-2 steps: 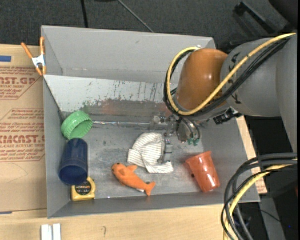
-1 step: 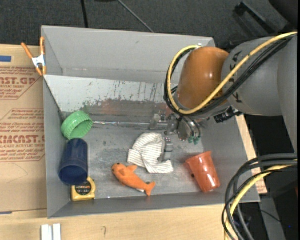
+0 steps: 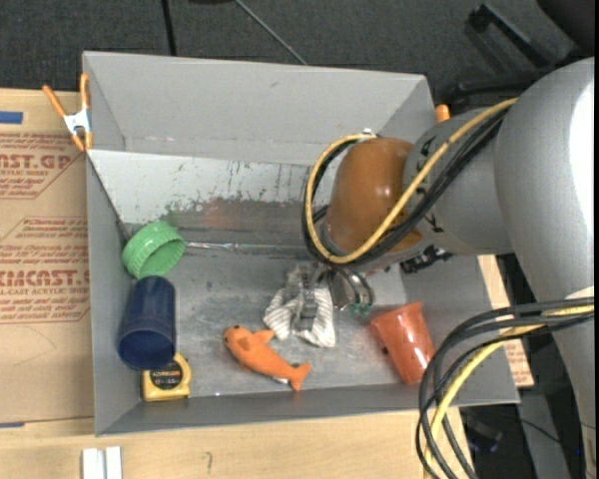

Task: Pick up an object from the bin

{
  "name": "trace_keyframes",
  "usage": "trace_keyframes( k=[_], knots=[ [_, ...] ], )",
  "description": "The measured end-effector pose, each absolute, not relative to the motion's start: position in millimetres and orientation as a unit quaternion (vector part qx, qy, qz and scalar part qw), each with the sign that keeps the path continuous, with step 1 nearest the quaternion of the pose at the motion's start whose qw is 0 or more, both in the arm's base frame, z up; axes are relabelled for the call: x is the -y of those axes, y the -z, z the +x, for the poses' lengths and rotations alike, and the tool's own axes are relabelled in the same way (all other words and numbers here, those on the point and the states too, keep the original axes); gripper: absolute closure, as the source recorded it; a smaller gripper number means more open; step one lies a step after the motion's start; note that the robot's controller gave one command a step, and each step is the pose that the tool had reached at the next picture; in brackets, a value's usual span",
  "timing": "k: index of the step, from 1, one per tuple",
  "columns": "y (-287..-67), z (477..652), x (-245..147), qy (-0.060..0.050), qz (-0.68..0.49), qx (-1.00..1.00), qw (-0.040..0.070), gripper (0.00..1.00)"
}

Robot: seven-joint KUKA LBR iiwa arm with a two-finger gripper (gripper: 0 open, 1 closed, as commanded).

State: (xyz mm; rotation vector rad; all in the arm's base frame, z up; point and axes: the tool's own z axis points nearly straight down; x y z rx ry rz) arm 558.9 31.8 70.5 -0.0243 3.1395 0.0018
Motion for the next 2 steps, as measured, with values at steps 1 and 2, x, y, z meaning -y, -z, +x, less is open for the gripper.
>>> trace_keyframes(
  k=[1,2],
  knots=[
    [-70,558.9,-32,-0.001,-0.008,-1.0,0.001,1.0],
    [-215,572.7,-38,-0.001,0.003,-1.0,0.002,1.0]
  ],
)
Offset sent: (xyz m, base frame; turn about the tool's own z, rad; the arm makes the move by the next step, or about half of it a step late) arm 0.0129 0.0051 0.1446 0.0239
